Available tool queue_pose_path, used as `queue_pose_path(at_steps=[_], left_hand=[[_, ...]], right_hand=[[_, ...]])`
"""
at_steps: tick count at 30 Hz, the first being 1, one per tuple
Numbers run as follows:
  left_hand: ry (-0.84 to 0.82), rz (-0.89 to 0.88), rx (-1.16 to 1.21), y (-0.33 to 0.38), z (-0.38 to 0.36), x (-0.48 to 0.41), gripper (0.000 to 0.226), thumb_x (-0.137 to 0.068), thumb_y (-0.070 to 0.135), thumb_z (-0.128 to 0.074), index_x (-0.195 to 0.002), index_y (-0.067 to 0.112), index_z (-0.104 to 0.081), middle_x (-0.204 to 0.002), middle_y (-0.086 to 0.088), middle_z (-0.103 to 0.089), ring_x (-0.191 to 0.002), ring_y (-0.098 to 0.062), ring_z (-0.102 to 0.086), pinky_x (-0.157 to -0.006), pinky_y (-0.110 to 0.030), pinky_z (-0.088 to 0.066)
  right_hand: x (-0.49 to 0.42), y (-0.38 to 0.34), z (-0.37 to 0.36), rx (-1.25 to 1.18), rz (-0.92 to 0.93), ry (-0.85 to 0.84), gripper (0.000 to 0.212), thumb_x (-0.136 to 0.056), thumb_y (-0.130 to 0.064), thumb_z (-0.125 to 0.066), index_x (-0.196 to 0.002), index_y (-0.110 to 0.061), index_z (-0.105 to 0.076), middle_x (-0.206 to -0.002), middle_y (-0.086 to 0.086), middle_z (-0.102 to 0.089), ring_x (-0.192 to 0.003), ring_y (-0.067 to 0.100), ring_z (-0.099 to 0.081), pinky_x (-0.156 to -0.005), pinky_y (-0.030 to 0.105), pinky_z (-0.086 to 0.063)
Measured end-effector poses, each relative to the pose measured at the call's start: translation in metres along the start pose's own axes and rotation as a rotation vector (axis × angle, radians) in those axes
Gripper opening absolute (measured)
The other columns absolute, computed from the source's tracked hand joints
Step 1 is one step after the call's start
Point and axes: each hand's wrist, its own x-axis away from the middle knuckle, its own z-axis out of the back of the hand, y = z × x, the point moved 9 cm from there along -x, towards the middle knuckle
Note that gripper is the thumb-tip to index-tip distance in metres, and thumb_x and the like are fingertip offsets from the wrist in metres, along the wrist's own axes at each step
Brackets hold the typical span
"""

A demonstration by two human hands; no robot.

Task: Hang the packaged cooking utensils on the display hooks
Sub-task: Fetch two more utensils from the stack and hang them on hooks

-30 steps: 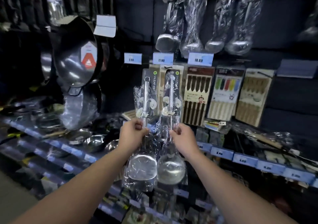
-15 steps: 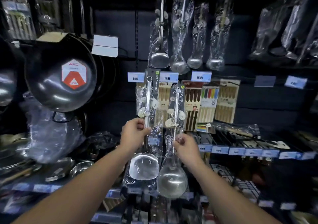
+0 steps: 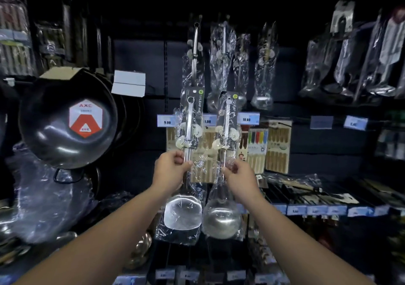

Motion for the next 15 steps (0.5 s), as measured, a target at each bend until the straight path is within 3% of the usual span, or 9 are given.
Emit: queue_pose_path(at_steps=[3,6,11,15], left_hand=[[0.019,-0.025,0.029,0.017,0.000,-0.025,0.017,-0.083,0.015,-0.080,-0.086,0.018,-0.064,-0.082,-0.003,-0.066,-0.074,-0.015,-0.062,-0.072,-0.032,-0.057],[0.052,-0.089,0.015,0.042,-0.001,-0.054,0.021,-0.083,0.016,-0.080,-0.081,0.025,-0.061,-0.079,0.004,-0.063,-0.073,-0.011,-0.060,-0.066,-0.022,-0.048],[0.118,-0.184,-0.005,0.086,0.002,-0.095,0.015,-0.084,0.017,-0.079,-0.090,0.017,-0.065,-0.081,0.005,-0.062,-0.073,-0.005,-0.057,-0.065,-0.016,-0.044],[0.155,-0.227,0.010,0.110,0.003,-0.124,0.015,-0.083,0.017,-0.080,-0.087,0.016,-0.065,-0.079,0.002,-0.063,-0.071,-0.009,-0.057,-0.068,-0.019,-0.049]], right_hand=[[-0.027,-0.022,0.010,-0.007,0.046,0.009,0.012,-0.097,-0.016,-0.061,-0.089,-0.007,-0.061,-0.083,0.014,-0.063,-0.061,0.016,-0.050,-0.058,0.033,-0.051],[-0.059,-0.045,0.019,-0.005,0.101,0.016,0.011,-0.097,-0.015,-0.061,-0.090,-0.006,-0.061,-0.081,0.011,-0.062,-0.061,0.015,-0.050,-0.056,0.029,-0.047],[-0.109,-0.084,0.031,-0.007,0.184,0.047,0.022,-0.096,-0.016,-0.061,-0.090,0.004,-0.056,-0.082,0.021,-0.059,-0.065,0.018,-0.049,-0.058,0.027,-0.044],[-0.144,-0.105,0.040,-0.020,0.223,0.051,0.021,-0.097,-0.015,-0.061,-0.083,-0.002,-0.053,-0.076,0.008,-0.049,-0.067,0.019,-0.045,-0.059,0.029,-0.039]])
